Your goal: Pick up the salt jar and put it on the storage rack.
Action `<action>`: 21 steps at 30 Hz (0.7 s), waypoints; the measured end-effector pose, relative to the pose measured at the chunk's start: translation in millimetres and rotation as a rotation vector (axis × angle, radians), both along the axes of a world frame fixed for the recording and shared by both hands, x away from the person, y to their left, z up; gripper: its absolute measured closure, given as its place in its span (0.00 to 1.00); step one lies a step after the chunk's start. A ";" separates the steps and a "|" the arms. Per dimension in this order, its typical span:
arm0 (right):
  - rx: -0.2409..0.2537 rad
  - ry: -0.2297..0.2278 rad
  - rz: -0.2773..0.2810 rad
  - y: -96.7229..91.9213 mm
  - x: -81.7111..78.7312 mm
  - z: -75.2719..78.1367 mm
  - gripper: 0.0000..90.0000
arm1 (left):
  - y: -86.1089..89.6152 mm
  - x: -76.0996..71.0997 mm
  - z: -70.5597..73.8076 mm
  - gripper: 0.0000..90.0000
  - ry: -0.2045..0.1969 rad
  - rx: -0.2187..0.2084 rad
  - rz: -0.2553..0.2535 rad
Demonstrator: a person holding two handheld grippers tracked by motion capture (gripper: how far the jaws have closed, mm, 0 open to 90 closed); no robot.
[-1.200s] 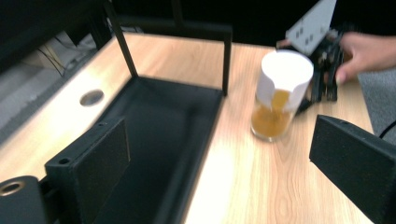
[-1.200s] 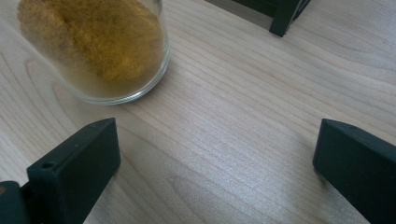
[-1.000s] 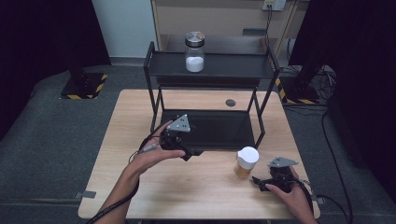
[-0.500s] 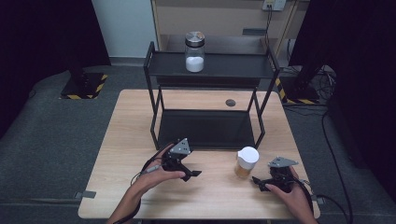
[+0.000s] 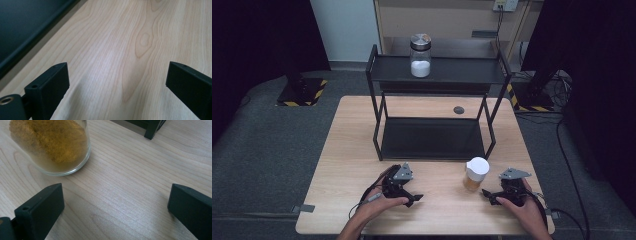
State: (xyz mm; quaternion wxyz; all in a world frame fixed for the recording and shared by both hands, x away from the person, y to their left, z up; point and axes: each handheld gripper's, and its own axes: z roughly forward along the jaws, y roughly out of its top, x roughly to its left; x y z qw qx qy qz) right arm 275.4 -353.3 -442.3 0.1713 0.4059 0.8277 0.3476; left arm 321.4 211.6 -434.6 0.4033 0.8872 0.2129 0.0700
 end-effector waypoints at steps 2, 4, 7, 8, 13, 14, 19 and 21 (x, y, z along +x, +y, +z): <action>0.000 0.000 0.000 0.0 0.0 0.0 0.02 | 2.8 -1.5 -2.8 0.04 0.007 0.003 0.010; 0.000 0.000 0.000 0.0 0.0 0.0 0.02 | 4.4 -2.5 -5.4 0.04 0.010 0.014 0.020; 0.000 0.000 0.000 0.0 0.0 0.0 0.02 | 4.8 -3.8 -7.8 0.04 0.016 0.029 0.025; 0.000 0.000 0.000 0.0 0.0 0.0 0.02 | 3.2 -4.7 -7.3 0.04 0.010 0.046 0.021; 0.000 0.000 0.000 0.0 0.0 0.0 0.02 | 3.2 -4.9 -7.8 0.03 0.006 0.052 0.021; 0.000 0.000 0.000 0.0 -0.1 0.0 0.02 | 3.6 -4.9 -8.5 0.03 0.006 0.048 0.023; -0.001 0.000 0.004 -0.5 -0.4 0.1 0.02 | 2.7 -8.1 -10.6 0.00 -0.008 0.051 0.018; -0.001 0.001 0.008 -1.2 -0.5 0.3 0.02 | 2.6 -8.3 -10.5 0.00 -0.008 0.053 0.016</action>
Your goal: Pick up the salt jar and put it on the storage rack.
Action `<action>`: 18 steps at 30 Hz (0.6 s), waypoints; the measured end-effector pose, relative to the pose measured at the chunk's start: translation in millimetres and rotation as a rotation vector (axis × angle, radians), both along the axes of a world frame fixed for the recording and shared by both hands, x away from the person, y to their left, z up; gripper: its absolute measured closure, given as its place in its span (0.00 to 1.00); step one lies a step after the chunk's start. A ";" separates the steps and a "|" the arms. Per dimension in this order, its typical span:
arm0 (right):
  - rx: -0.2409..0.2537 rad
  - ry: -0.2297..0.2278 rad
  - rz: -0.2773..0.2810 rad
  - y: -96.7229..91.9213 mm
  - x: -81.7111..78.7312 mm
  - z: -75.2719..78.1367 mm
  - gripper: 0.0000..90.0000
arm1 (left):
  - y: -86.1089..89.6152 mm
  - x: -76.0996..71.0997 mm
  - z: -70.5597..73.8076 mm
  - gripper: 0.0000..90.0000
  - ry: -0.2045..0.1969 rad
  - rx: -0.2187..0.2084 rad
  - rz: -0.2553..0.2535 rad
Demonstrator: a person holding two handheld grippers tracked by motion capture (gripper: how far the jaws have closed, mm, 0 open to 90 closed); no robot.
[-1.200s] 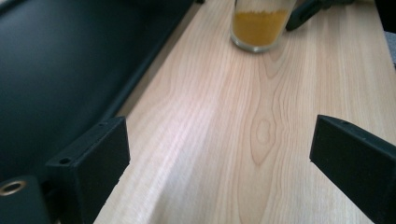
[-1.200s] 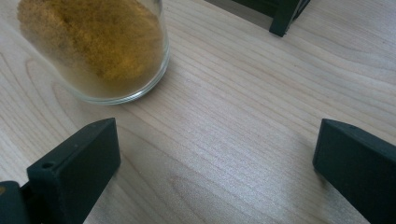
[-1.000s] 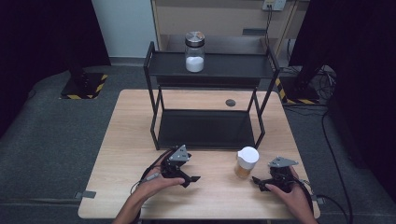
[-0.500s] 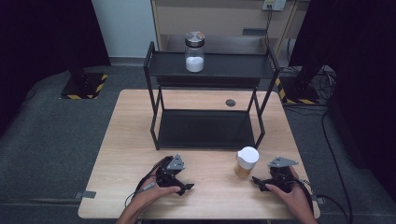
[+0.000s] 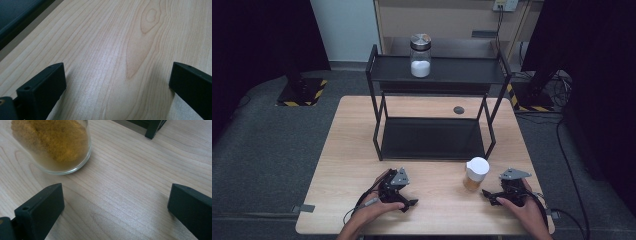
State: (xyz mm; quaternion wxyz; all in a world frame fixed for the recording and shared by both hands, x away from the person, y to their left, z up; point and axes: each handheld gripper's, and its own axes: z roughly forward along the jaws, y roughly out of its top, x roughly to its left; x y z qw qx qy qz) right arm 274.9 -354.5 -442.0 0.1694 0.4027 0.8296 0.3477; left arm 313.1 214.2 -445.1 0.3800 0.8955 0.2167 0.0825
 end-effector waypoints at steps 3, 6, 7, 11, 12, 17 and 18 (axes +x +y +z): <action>0.000 -0.001 0.010 -1.9 -0.8 -0.1 0.02 | 0.1 -0.2 0.0 0.00 0.000 0.000 0.000; -0.003 -0.002 0.012 -2.1 -1.1 -0.1 0.01 | 0.4 0.1 0.0 0.00 0.000 0.000 -0.002; -0.002 -0.002 0.011 -1.9 -1.2 0.0 0.01 | 0.4 0.2 0.0 0.00 0.000 0.000 -0.002; -0.002 -0.001 0.006 -1.2 -1.4 -0.1 0.01 | 0.5 0.3 0.0 0.00 0.000 0.000 -0.003; -0.002 -0.001 0.003 -0.6 -1.6 0.0 0.01 | 0.6 0.4 0.0 0.00 0.000 0.000 -0.004; 0.000 0.000 -0.003 0.2 -1.9 0.0 0.01 | 0.9 0.8 0.0 0.00 0.000 0.000 -0.006; 0.000 0.000 -0.005 0.4 -1.9 0.0 0.01 | 1.1 1.0 -0.1 0.00 0.000 0.000 -0.007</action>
